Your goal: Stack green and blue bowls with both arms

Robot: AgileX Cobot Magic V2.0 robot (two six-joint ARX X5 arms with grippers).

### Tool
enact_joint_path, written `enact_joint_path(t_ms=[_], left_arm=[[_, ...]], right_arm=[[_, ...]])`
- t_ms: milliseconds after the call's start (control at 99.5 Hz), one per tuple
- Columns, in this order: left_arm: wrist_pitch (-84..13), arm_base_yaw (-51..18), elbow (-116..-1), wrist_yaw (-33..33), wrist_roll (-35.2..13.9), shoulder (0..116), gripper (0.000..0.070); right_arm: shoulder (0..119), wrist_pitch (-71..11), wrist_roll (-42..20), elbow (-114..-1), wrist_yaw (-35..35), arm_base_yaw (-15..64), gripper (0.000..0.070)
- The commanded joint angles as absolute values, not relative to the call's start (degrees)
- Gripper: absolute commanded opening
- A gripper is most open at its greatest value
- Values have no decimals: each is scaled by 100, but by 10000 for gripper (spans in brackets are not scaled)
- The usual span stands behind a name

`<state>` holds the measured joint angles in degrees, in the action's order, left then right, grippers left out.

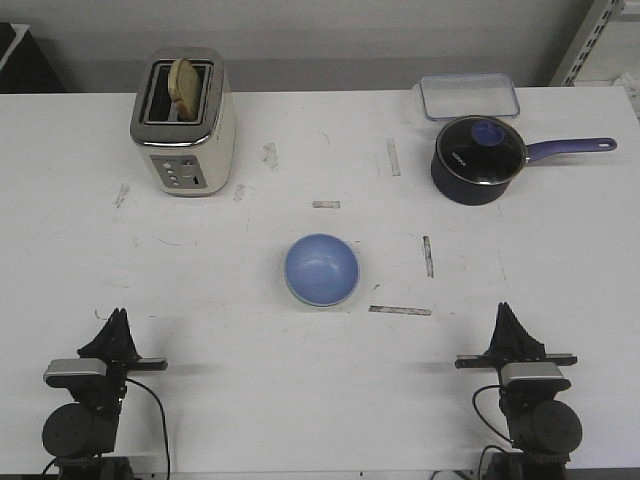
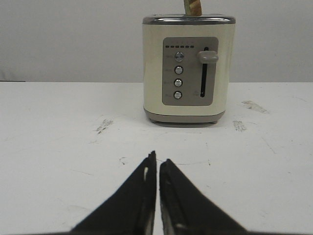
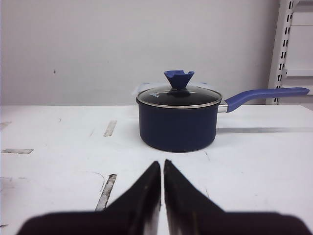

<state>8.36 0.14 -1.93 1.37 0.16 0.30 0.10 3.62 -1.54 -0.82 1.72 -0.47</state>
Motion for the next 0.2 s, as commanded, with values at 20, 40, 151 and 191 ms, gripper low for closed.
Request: enact_joint_path(t_ms=[20,40,151,191], left_arm=[[906,21,-73,152,62,19,1],[906,21,-73,152,62,19,1],[906,21,-73,152,62,19,1],[906,21,-73,152,62,19,1]], right_arm=[[8,427,-167,-71,158,-56,3],[8,427,-169,-71,158,-56,3],[8,427,-167,-73,158,-56,3],[8,427,-169,-71,158,-56,3]])
